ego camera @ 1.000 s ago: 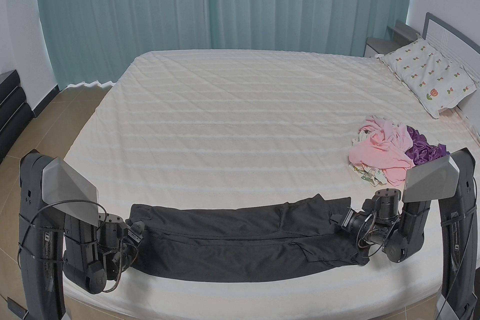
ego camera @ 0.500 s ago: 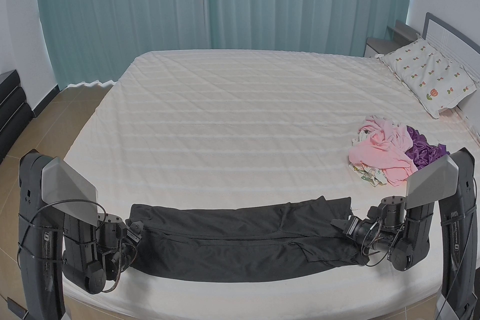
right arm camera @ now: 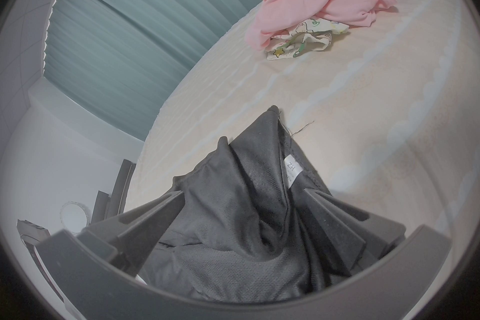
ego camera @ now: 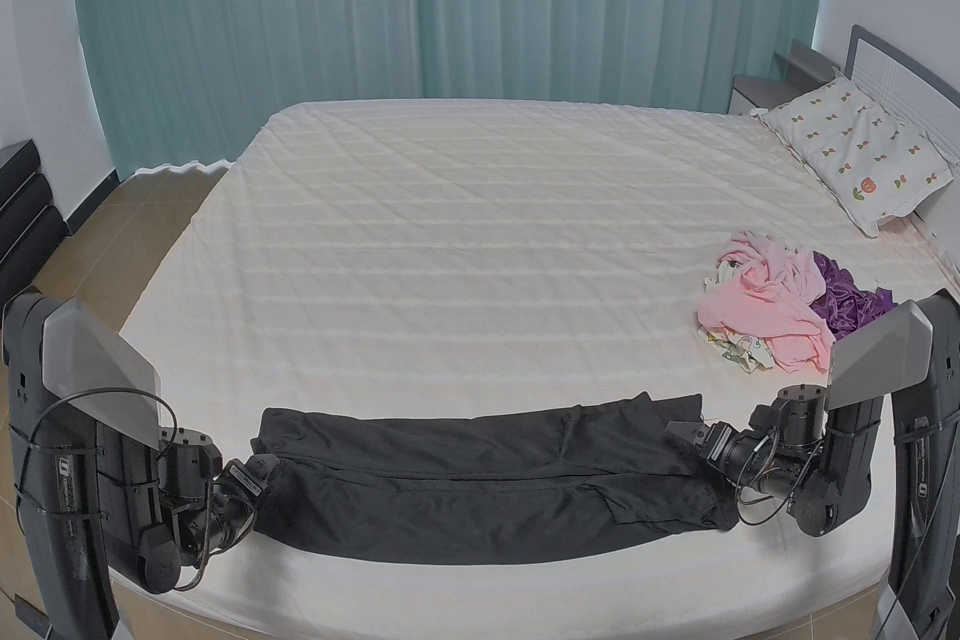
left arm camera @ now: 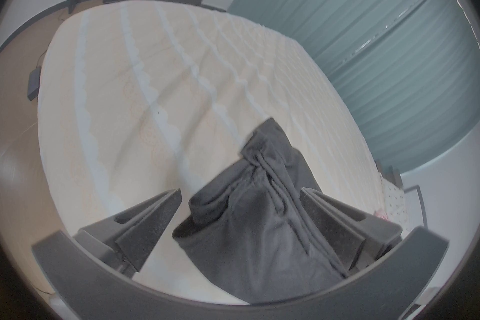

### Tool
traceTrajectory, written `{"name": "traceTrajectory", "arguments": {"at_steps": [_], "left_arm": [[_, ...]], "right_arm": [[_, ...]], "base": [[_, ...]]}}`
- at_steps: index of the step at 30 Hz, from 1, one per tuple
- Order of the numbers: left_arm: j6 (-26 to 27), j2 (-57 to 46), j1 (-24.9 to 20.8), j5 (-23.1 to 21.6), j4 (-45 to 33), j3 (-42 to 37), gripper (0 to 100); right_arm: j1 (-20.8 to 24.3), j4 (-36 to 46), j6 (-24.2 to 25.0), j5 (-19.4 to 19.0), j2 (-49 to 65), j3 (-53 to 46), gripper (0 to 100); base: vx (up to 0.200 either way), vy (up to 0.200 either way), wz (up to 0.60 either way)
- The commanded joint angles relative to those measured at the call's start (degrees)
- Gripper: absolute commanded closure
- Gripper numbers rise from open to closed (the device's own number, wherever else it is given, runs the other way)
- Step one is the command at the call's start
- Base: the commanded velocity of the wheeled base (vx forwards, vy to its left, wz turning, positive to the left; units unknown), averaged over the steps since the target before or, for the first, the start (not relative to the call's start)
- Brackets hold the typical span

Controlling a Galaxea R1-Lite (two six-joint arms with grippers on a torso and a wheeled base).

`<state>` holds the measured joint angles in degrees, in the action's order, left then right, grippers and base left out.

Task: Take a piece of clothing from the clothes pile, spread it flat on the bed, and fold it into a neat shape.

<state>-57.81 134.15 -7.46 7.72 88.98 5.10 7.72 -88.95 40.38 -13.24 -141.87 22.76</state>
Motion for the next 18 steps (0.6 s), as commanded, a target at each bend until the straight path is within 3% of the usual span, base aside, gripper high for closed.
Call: {"name": "traceTrajectory", "arguments": {"at_steps": [1, 3, 6, 18], "left_arm": [[2.7, -1.5, 3.0, -8.5, 1.0, -3.2, 0], [6.1, -1.0, 3.2, -10.9, 1.0, -3.3, 0], [12.6, 0.7, 3.5, -10.6, 1.0, -3.1, 0], [14.5, 4.3, 2.6, -7.4, 1.0, -1.1, 0]], "right_arm": [[-0.2, -0.7, 0.1, 0.0, 0.6, -0.1, 0], [-0.2, -0.7, 0.1, 0.0, 0.7, -0.1, 0], [-0.2, -0.7, 0.1, 0.0, 0.7, -0.1, 0], [-0.2, -0.7, 0.0, 0.0, 0.5, 0.0, 0]], "base": [[0.0, 0.0, 0.0], [0.0, 0.0, 0.0], [0.0, 0.0, 0.0], [0.0, 0.0, 0.0]]}}
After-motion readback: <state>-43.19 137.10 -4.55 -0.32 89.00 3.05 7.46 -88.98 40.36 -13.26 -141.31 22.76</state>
